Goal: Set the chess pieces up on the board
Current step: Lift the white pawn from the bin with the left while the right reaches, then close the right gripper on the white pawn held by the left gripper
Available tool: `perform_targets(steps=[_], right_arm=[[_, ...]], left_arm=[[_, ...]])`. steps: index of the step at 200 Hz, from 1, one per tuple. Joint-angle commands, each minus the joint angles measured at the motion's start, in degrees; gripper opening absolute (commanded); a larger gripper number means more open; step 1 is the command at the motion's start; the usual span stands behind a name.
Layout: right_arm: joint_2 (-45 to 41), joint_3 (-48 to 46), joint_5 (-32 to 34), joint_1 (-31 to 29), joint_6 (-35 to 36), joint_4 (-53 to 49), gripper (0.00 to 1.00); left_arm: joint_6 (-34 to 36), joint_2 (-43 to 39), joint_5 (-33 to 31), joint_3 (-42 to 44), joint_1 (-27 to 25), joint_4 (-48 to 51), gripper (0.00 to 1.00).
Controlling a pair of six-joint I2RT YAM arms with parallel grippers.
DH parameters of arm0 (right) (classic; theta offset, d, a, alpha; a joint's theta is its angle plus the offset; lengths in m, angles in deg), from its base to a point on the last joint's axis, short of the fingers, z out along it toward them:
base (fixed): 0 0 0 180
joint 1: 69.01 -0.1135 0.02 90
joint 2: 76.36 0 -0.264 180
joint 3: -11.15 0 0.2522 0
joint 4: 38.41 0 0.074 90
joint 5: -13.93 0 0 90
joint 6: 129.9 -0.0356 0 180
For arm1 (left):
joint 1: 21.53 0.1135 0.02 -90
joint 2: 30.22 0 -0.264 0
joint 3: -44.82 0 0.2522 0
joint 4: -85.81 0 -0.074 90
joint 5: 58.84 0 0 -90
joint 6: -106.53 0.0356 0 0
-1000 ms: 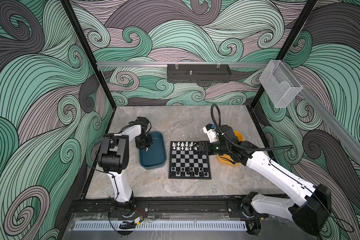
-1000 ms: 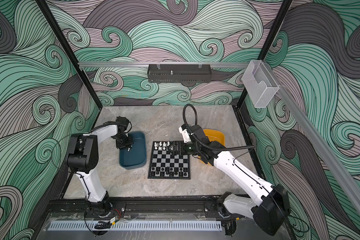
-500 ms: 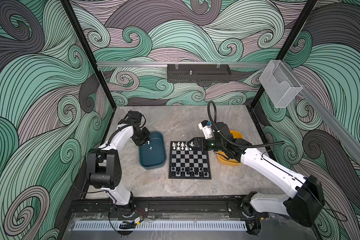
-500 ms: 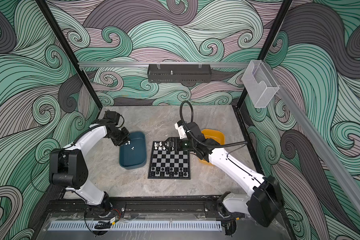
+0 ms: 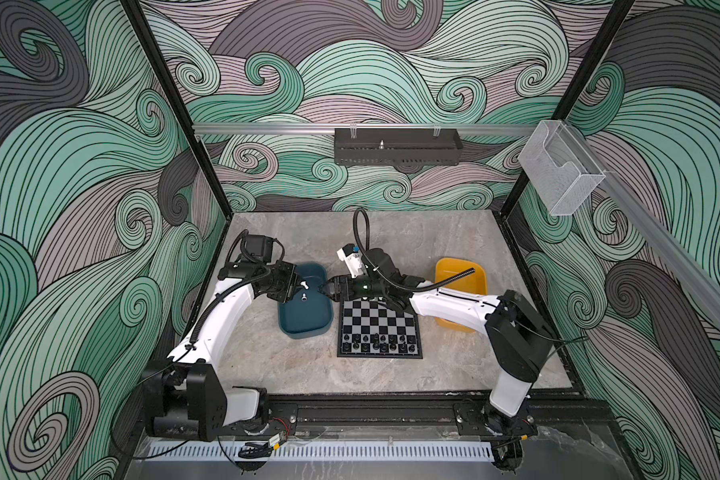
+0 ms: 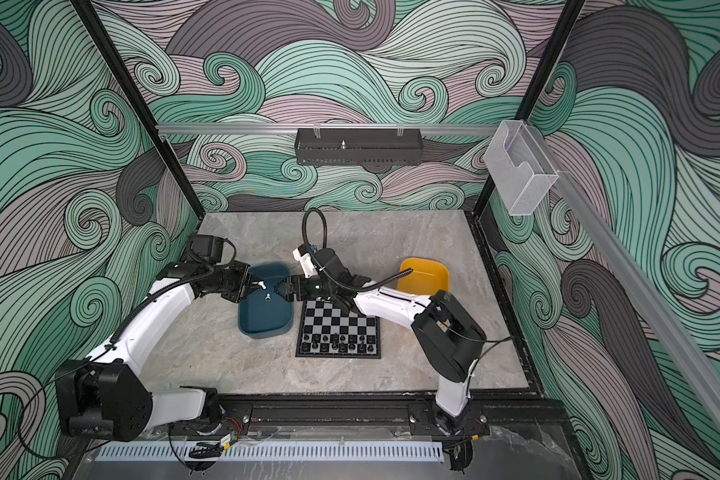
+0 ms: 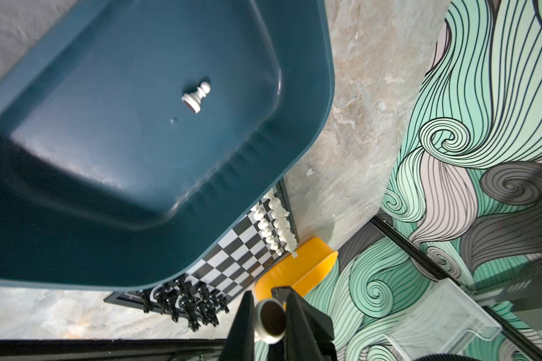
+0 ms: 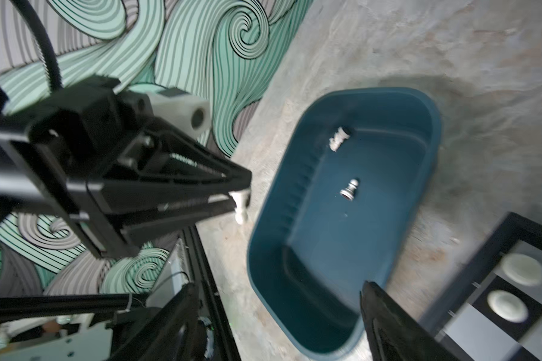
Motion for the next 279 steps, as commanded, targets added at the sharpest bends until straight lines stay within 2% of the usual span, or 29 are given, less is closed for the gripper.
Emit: perform_targets(steps=[1,79,107,179,242,265,279], right_arm=[[3.2,3.2,-2.5,-0.1,-7.2,10.4,0.73],[7.5,4.8,-3.0,-0.1,-16.1,17.2,0.53],[8.6,5.1,-3.6,0.0,-18.6,19.2,0.43],[9.1,4.0,-3.3,0.5,-22.1,21.6,0.28],[10.0,4.2,-2.3,0.6,-25.4,23.4,0.1],[9.8,4.3,-1.1,0.8,-25.9,22.9,0.0],[9.3,4.4,-0.5,1.0,-25.8,22.0,0.0]], left_arm=[[-8.6,-0.3,3.6,0.4,0.1,-4.5,0.09],[-11.9,0.0,5.5,0.9,0.1,-8.8,0.07],[-12.3,-0.2,5.5,1.5,0.1,-9.0,0.07],[-14.5,-0.2,6.1,2.7,0.1,-12.0,0.06],[-15.6,-0.3,6.1,3.4,0.1,-12.5,0.05],[-16.2,-0.5,6.2,3.7,0.1,-12.8,0.05],[-16.5,-0.4,6.4,4.2,0.1,-14.0,0.05]])
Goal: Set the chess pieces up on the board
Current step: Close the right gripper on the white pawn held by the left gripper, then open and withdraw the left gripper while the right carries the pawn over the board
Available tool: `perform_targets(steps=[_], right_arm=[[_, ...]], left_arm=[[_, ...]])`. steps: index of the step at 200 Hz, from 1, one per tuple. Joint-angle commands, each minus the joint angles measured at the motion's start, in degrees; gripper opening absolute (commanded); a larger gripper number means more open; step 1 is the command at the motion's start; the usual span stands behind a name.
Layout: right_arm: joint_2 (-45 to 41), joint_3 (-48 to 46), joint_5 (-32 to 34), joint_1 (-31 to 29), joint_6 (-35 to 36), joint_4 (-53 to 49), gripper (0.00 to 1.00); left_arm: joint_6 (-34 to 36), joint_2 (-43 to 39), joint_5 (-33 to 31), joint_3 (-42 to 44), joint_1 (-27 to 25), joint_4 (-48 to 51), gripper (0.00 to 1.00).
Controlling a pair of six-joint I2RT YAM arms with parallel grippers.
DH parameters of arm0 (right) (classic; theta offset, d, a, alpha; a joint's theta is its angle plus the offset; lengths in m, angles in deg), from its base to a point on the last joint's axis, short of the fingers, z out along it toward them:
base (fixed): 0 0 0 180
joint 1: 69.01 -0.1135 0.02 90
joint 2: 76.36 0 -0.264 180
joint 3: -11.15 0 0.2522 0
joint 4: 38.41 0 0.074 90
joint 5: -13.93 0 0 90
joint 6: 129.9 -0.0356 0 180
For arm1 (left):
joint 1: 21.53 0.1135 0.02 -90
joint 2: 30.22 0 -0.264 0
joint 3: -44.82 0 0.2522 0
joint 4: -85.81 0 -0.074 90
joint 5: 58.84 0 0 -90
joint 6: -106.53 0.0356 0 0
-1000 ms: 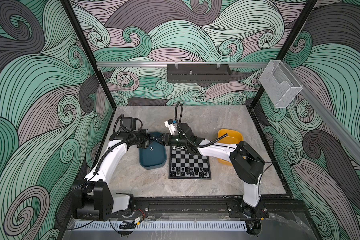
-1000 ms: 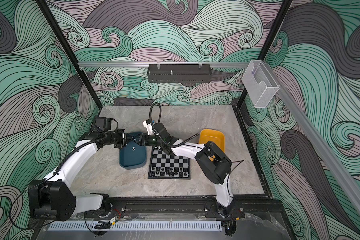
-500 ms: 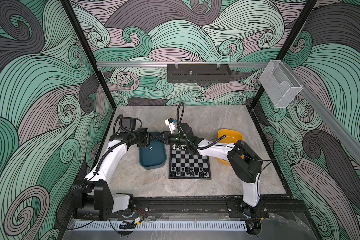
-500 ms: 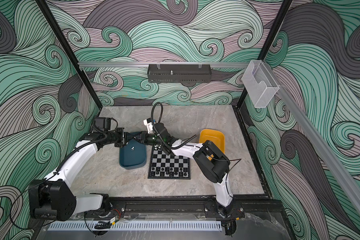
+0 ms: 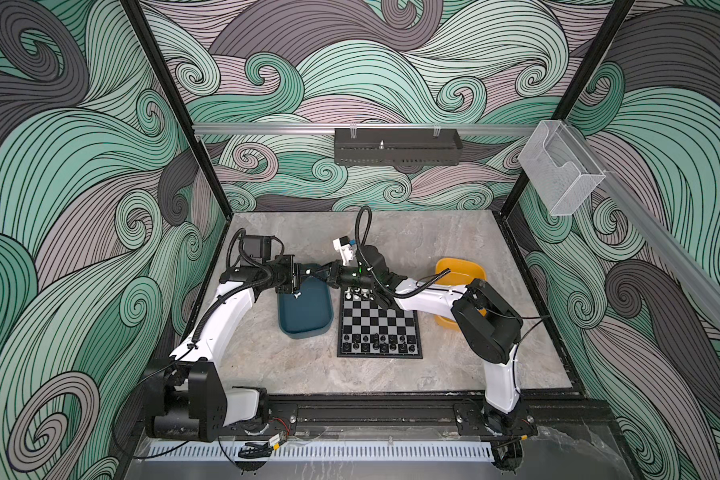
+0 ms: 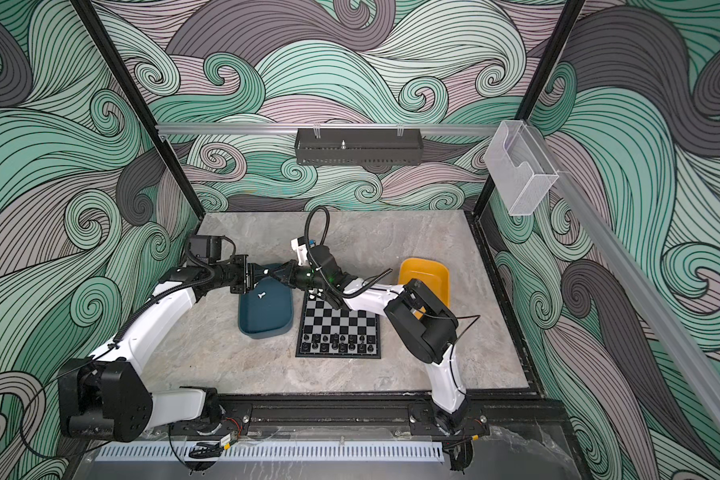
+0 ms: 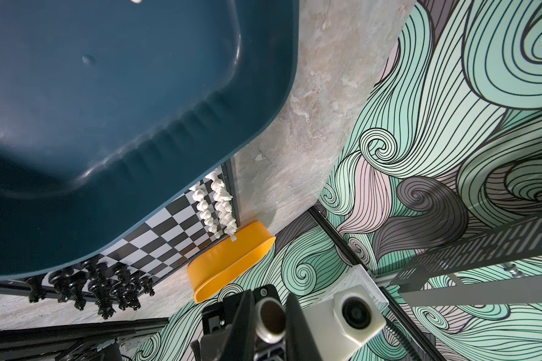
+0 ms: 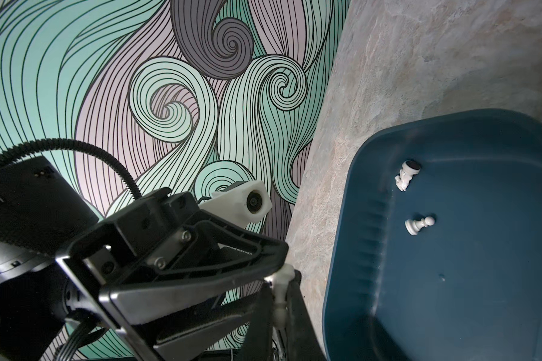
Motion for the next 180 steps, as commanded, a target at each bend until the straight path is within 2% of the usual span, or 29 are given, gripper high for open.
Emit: perform_targets(steps=[1,9,14,26,37,38,41,44,55,66,73,89,102,116,133,146,162,180], right_arm=[[-0.1,0.4,1.7,0.2,-0.4,2.6,0.0],[-0.7,0.2,2.1,0.4,0.1,1.6,0.0],[-1.4,-0.1,2.0,0.7,0.7,0.9,0.0],[-3.9,-1.1,1.5,1.5,2.8,-1.8,0.0],[-7.1,-2.1,0.3,2.9,5.6,-6.3,0.0],[-7.4,-2.2,0.1,3.0,5.9,-7.0,0.0],[-8.3,-2.3,-0.3,3.4,6.8,-9.0,0.0],[-9.5,-2.5,-0.7,3.9,7.9,-11.4,0.0],[-13.6,-2.5,-2.1,5.7,12.8,-21.2,0.0],[-18.4,-1.6,-2.2,7.2,19.5,-33.9,0.0],[-20.9,-0.1,-1.0,7.9,24.7,-43.6,0.0],[-25.0,4.1,3.1,9.4,35.1,-66.8,0.0],[-27.2,6.4,7.4,10.2,40.9,-80.8,0.0],[-28.0,8.8,12.7,11.1,45.5,-92.6,0.0],[-26.8,10.8,18.1,11.3,49.2,-102.0,0.0],[-24.4,11.9,21.3,11.5,50.6,-105.8,0.0],[-21.1,12.9,24.0,11.9,51.3,-107.3,0.0],[-16.4,14.5,25.8,12.9,52.3,-107.3,0.0]], left_arm=[[-1.3,-0.4,1.4,1.1,-0.1,-1.1,0.05],[-1.5,-0.4,1.8,1.6,-0.1,-3.5,0.07],[-1.2,-0.3,1.9,1.7,-0.1,-4.7,0.12],[1.7,-0.2,2.1,1.6,0.5,-6.6,0.36],[5.3,-0.4,3.1,1.6,1.2,-8.2,0.64],[5.7,-0.4,3.2,1.6,1.3,-8.2,0.68],[6.9,-0.5,3.5,1.7,1.5,-8.4,0.9],[7.9,-0.5,3.8,1.8,1.8,-8.3,0.98],[12.3,-0.3,5.4,2.4,2.5,-9.5,0.99],[16.0,0.6,10.8,3.8,3.8,-13.4,0.99],[18.3,1.4,15.5,4.9,4.7,-15.9,0.99],[22.9,1.3,21.4,7.9,4.8,-23.3,0.99],[34.2,0.0,23.5,6.2,4.2,-17.0,0.99],[49.2,-1.0,23.4,2.5,2.7,-3.3,0.99],[65.1,-2.3,18.8,-1.8,-0.9,10.9,0.98],[74.0,-3.5,11.4,-4.6,-5.4,18.7,0.99],[79.8,-6.1,1.1,-5.6,-12.0,22.4,0.99],[81.7,-9.6,-3.4,-3.4,-16.0,21.0,0.99]])
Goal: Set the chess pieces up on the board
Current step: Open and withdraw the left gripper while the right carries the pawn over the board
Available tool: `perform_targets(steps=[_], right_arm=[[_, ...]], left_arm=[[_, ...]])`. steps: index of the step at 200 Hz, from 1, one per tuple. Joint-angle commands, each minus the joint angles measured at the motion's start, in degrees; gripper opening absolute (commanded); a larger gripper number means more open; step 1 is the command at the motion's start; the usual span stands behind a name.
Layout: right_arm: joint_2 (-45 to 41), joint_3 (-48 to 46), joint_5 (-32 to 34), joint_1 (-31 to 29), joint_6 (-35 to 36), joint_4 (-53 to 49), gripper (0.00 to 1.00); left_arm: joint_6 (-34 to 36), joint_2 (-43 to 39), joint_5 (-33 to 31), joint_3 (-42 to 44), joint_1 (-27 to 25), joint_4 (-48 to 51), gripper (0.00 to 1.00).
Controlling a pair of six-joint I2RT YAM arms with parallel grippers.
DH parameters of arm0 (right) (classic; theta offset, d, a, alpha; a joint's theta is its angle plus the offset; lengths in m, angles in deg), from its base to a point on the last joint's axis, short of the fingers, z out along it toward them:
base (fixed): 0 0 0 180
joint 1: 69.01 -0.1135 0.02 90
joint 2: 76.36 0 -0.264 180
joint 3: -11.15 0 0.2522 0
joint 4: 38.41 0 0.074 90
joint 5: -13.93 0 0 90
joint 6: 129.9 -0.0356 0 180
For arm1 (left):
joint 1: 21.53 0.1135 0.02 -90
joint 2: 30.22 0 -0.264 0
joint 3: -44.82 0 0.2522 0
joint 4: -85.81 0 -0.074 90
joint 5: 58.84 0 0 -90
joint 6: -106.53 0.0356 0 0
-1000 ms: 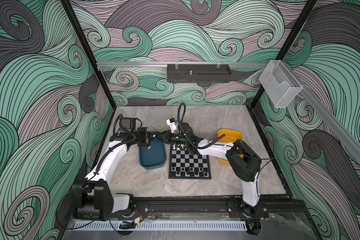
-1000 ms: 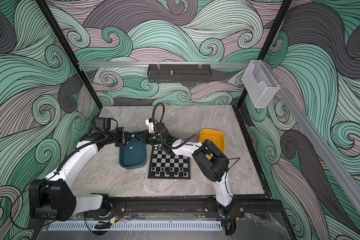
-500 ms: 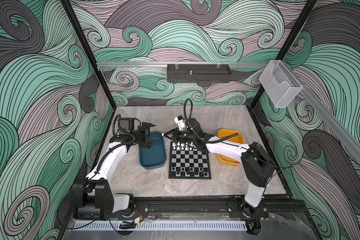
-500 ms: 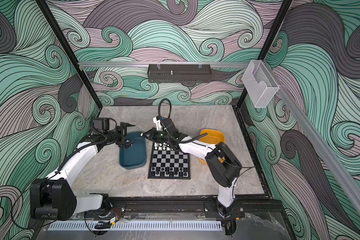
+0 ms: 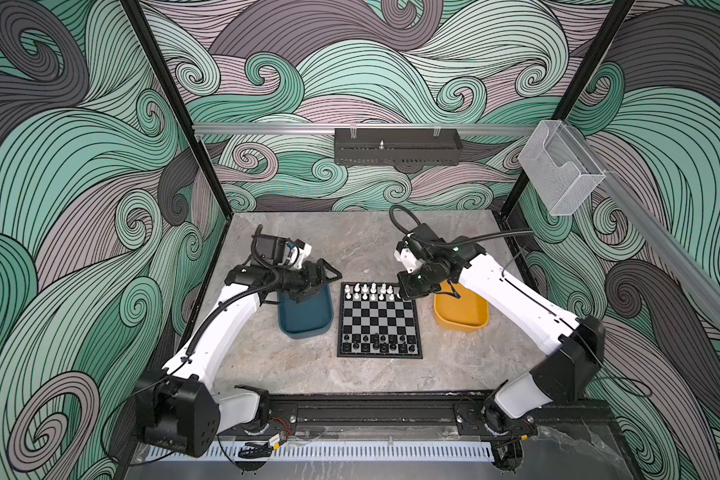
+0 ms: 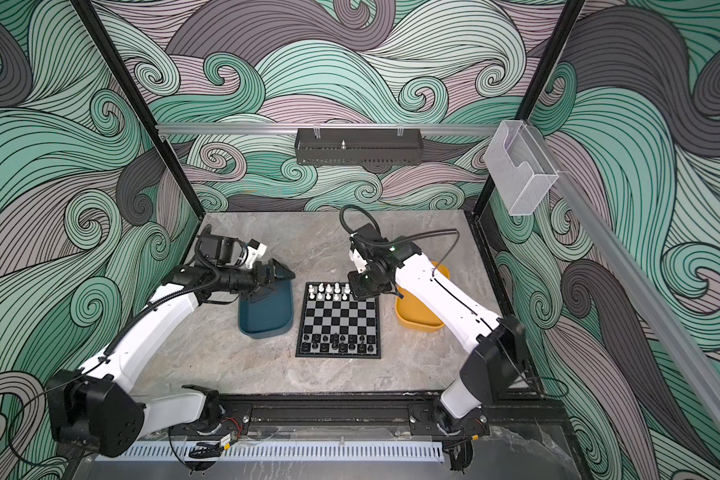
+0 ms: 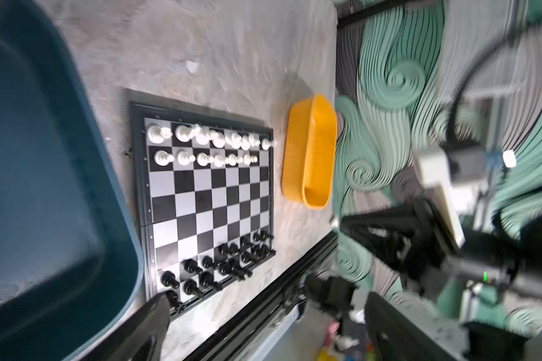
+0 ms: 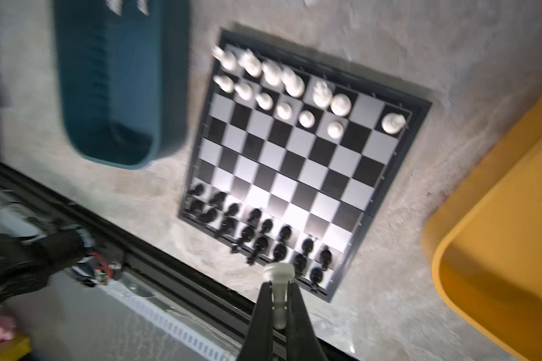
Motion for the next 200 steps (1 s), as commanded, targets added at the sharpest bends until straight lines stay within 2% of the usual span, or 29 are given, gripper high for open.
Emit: perform_targets(steps=[1,27,45,104,200], right_arm=[[5.3,2.3,6.8,1.3,4.8,-8.9,0.0],[12.1,6.4,8.0,2.2,6.5,-8.9,0.0],[16.6,9.5,8.6,2.6,7.6,-8.8,0.0],[26.9,15.0,9.0,4.9,9.9,-8.2,0.0],[33.1,19.5,8.5,7.0,10.1,-8.0,0.0]], left_arm=[[14.1,-4.6,-10.7,0.6,-4.2,8.8,0.99],[14.8,-10.7,-11.8,6.4,-4.4,3.2,0.99],[15.0,-13.9,-13.1,7.1,-4.8,1.8,0.98],[16.2,-14.0,-15.0,5.8,-6.7,4.3,0.99],[16.2,-13.5,-17.7,5.0,-7.6,5.7,0.99]])
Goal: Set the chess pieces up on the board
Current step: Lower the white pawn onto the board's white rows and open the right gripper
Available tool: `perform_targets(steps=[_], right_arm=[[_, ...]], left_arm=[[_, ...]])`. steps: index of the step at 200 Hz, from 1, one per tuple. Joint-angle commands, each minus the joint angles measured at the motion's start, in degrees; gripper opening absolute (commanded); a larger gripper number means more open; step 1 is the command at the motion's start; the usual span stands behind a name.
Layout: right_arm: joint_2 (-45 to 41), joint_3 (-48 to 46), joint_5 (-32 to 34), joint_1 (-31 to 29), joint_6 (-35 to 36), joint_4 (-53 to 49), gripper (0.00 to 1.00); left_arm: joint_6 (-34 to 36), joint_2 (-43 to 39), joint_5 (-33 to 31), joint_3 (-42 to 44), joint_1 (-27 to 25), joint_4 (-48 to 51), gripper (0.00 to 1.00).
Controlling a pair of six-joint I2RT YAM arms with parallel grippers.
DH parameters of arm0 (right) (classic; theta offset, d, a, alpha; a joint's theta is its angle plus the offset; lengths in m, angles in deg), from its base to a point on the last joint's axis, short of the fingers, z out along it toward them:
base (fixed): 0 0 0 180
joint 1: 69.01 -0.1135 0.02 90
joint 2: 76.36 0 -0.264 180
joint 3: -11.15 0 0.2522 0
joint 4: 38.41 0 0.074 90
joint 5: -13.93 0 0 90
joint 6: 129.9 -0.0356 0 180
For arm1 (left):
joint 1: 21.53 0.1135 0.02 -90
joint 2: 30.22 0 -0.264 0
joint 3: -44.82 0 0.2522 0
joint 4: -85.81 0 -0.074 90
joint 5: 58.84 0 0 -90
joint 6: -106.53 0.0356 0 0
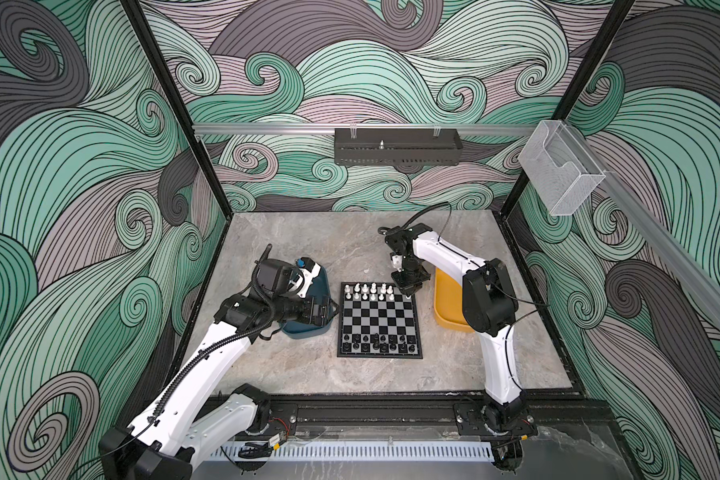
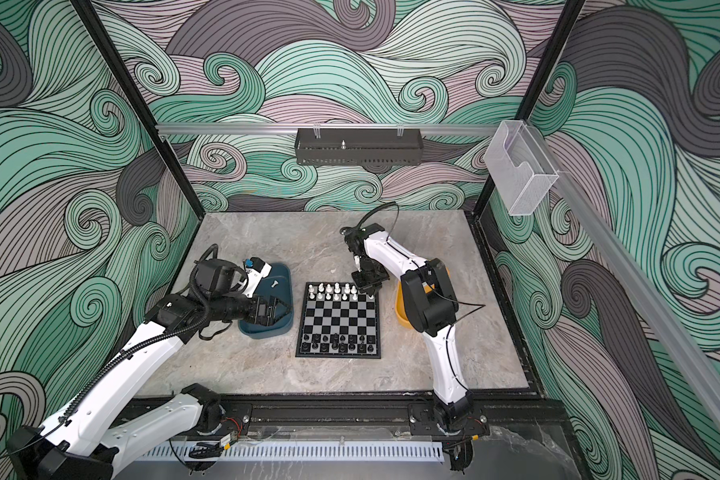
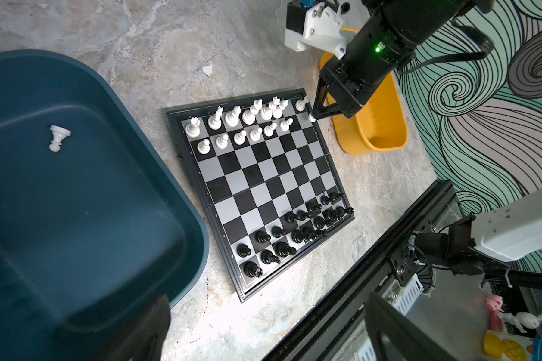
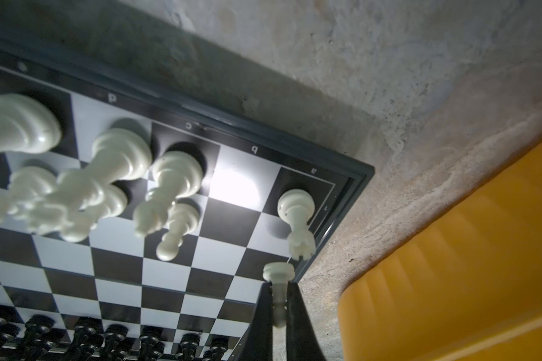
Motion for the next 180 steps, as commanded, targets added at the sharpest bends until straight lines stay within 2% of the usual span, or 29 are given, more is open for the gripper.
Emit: perform_targets(steps=[1,77,127,158,180], right_arm=[[1.7,1.4,-0.1,0.3,0.4,-1.0,0.0],[2.9,1.3,-0.7,0.4,0.6,-1.0,0.02],[3.5,2.2,-1.2,0.4,0.3,-1.1,0.16],[3.7,2.9,-1.7,0.4,0.3,-1.0,0.22],[3.1,3.2,-1.8,0.4,-0.1,-1.0,0.22]], left_arm=[[1.0,-0.1,-1.9,-2.5,-0.7,1.8,0.99],[0.6,-0.1,-3.5,-2.8,-0.9,2.4,0.99],[0.0,-0.1,-5.1,-2.9,-1.1,2.8,0.99],[-0.3,-0.1,-6.2,-2.8,-1.2,2.8,0.99],[-0.4,-0.1,-7.5,-2.8,-1.3,3.0,0.99]])
